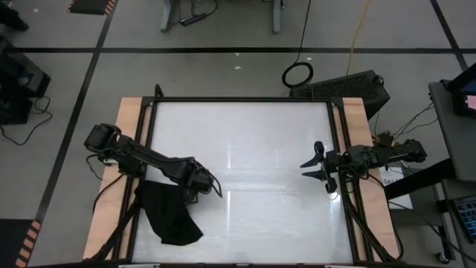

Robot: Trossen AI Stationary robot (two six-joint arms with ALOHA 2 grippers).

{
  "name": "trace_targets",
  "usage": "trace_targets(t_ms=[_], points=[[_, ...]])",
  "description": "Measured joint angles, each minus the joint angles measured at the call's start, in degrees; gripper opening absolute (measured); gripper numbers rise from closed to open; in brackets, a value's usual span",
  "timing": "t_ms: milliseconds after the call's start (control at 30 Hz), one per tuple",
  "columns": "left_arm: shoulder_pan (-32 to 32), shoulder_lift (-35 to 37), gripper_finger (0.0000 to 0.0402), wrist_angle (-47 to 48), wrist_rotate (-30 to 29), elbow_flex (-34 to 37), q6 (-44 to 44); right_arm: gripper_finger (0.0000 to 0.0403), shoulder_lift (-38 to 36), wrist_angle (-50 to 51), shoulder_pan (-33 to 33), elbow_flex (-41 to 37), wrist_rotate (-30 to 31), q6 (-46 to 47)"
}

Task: Roll towel into tight, uniform cylinder
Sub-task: Roll the black towel

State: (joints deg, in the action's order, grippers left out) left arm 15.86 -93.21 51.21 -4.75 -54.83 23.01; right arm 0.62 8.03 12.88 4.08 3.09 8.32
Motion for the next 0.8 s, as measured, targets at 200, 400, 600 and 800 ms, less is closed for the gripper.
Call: trace_targets(t_ms=[200, 400, 600, 800], points=[[0.0, 0.0, 0.0040, 0.1, 0.9, 0.0, -4.1, 0.0125, 0.0, 0.0, 0.0, 0.0, 0.0, 0.0], [-0.4, 0.0, 0.0006, 0.5, 0.0, -1.8, -4.9, 0.0125, 0.0, 0.0, 0.0, 0.0, 0.0, 0.0], [-0.5, 0.0, 0.0004, 1.8, -4.0, -8.2, -9.4, 0.0125, 0.0, 0.0, 0.0, 0.0, 0.0, 0.0], [-2.2, 0.0, 0.0003, 5.4, -8.8, -18.3, -14.6, 0.0125, 0.0, 0.0, 0.0, 0.0, 0.0, 0.0]])
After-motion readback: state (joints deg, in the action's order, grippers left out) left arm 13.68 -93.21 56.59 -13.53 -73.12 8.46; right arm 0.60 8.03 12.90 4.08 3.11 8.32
